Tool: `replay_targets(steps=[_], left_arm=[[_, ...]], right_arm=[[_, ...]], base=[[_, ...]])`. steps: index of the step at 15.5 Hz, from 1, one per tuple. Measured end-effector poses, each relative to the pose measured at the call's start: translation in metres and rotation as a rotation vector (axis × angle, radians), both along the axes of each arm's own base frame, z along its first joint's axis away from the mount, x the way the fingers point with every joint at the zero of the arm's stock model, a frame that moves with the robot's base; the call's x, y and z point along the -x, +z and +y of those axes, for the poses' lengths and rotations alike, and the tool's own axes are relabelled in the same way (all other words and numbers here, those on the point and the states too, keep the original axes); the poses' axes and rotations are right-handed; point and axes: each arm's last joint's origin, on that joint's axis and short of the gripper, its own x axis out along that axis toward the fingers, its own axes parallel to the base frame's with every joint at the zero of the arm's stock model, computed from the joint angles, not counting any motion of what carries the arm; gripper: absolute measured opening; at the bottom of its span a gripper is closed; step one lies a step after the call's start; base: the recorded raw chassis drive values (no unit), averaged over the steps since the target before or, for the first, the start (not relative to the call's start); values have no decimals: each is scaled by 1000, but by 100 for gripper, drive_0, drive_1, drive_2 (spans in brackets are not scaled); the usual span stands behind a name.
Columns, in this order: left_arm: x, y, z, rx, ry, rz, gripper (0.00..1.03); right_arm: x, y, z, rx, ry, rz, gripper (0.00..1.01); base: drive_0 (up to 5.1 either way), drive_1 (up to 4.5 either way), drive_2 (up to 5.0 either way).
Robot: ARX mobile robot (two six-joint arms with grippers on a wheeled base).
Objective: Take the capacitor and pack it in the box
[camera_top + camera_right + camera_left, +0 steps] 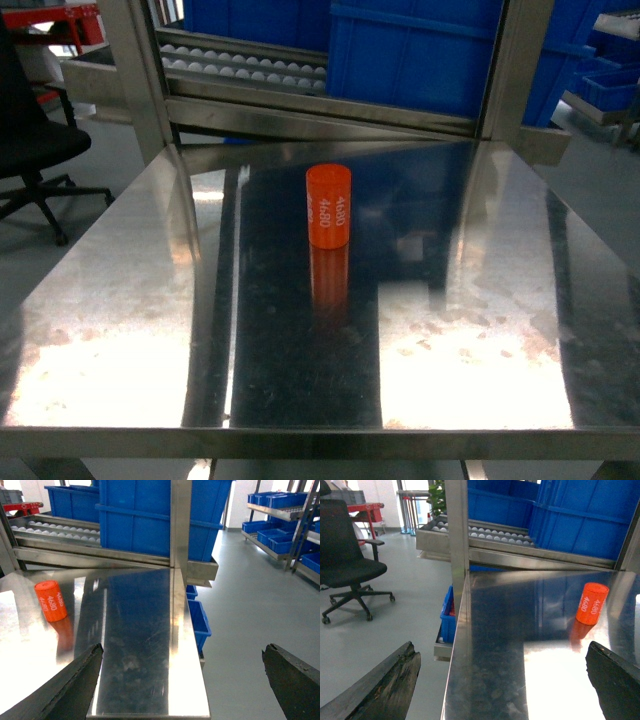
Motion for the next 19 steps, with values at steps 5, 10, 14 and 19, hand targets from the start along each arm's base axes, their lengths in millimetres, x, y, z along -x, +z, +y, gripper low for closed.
replay_targets(steps=[5,10,14,19], left_arm=[[0,0,0,0,1,1,98],[0,0,0,0,1,3,98],[0,0,0,0,1,3,98],[0,0,0,0,1,3,98]], right_arm=[[0,0,0,1,0,3,98],[0,0,0,1,0,4,98],[0,0,0,1,0,4,98],[0,0,0,1,0,4,98]], base=[[0,0,0],[0,0,0],[0,0,0],[0,0,0]])
